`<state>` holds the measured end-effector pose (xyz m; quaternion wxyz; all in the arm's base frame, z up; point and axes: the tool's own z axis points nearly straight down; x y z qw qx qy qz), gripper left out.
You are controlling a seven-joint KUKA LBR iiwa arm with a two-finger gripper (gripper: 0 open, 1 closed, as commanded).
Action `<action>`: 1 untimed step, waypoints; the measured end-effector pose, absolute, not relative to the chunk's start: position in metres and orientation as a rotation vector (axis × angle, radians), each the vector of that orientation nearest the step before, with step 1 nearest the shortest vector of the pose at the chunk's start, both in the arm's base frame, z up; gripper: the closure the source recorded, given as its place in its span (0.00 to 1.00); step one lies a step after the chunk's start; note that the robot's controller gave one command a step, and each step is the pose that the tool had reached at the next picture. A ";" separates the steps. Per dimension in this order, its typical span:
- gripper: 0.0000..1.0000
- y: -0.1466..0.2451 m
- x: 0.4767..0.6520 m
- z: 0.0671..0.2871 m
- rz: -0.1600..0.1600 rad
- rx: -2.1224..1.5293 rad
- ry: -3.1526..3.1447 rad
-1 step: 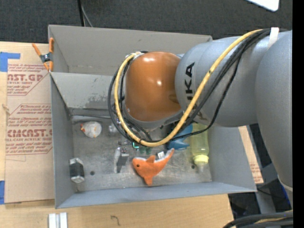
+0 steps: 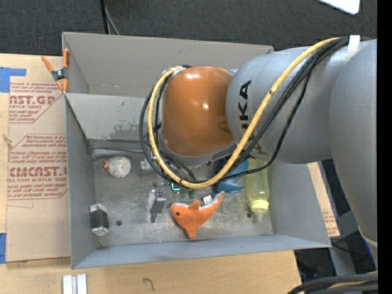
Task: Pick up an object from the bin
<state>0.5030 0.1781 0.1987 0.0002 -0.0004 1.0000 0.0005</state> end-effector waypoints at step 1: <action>0.00 0.130 0.517 0.156 0.005 -0.033 3.135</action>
Offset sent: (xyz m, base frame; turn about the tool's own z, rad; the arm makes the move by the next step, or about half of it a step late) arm -0.0194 -0.0669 -0.0778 -0.0550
